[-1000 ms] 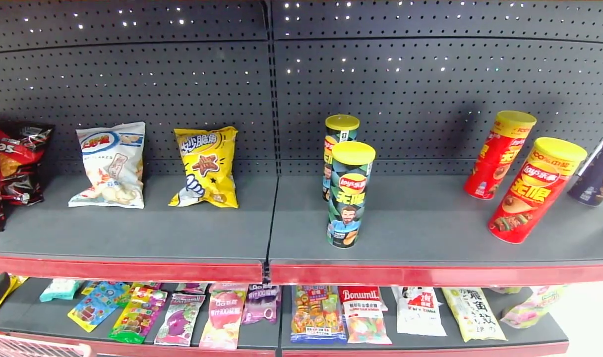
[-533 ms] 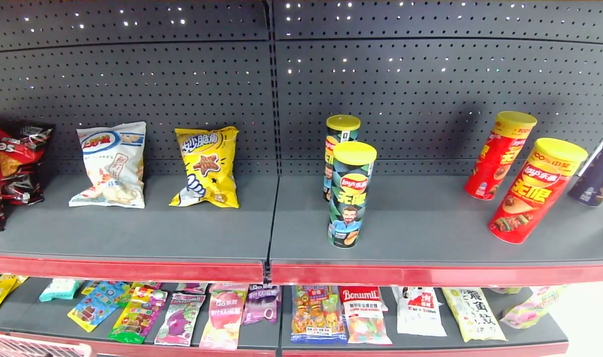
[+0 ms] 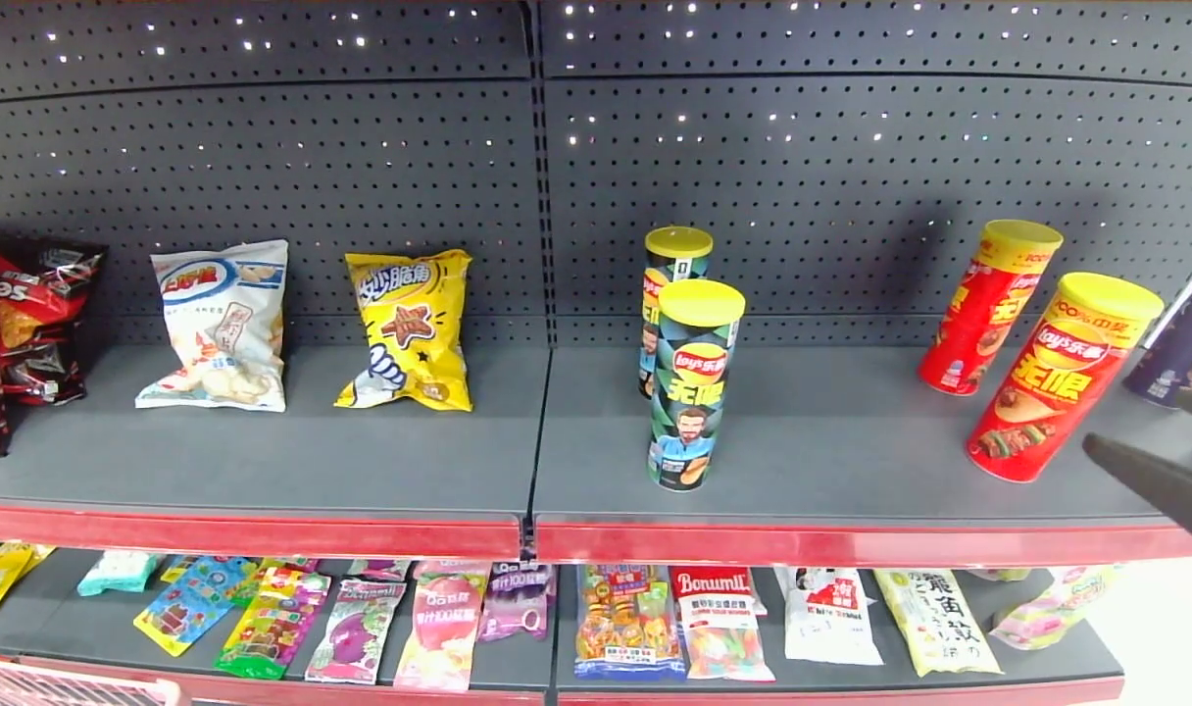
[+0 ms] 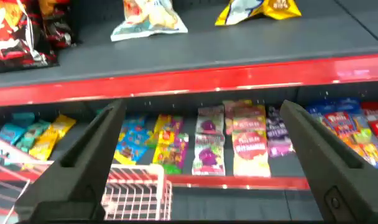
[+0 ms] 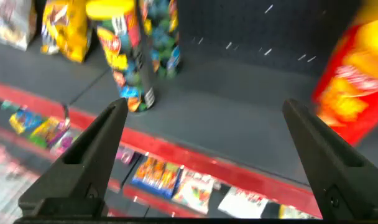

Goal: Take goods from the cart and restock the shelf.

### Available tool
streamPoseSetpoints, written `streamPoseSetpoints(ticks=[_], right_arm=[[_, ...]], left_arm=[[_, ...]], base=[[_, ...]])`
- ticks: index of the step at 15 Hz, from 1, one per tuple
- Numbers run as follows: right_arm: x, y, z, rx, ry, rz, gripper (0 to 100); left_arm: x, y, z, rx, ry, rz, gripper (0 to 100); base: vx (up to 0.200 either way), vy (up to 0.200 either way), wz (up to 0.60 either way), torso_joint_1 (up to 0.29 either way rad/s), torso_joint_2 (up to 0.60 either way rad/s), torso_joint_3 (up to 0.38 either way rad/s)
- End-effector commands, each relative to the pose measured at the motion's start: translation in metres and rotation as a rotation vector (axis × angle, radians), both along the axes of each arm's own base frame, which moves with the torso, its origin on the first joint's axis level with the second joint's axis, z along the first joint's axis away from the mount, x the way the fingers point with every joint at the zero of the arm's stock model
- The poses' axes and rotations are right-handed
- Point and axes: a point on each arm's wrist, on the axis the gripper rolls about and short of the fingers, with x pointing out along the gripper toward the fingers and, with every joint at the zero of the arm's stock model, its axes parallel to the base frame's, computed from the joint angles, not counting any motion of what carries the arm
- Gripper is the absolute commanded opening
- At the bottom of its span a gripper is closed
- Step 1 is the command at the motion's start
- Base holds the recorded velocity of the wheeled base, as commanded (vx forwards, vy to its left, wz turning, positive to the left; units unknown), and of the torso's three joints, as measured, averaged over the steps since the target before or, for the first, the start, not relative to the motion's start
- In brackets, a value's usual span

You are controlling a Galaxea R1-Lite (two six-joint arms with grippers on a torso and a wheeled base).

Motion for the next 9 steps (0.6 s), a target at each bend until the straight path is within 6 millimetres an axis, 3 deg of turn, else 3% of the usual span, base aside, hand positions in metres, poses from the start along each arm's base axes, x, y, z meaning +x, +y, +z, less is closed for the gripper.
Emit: streamPoseSetpoints(ticks=[1, 5, 9], right_arm=[[0.0229, 0.0061, -0.0130, -0.015, 0.109, 0.021, 100], [0.0237, 0.0063, -0.0145, -0.019, 0.115, 0.023, 100], [0.0246, 0.0065, -0.0150, -0.021, 0.119, 0.024, 100]], left_arm=[[-0.0008, -0.0036, -0.0146, -0.028, 0.021, -0.169, 100], [0.0025, -0.0032, -0.0141, -0.053, 0.077, -0.262, 100], [-0.0010, -0.0006, -0.0152, -0.061, -0.001, -0.044, 100]], base=[[0.000, 0.000, 0.00, 0.000, 0.00, 0.000], [0.000, 0.000, 0.00, 0.000, 0.00, 0.000], [0.000, 0.000, 0.00, 0.000, 0.00, 0.000]])
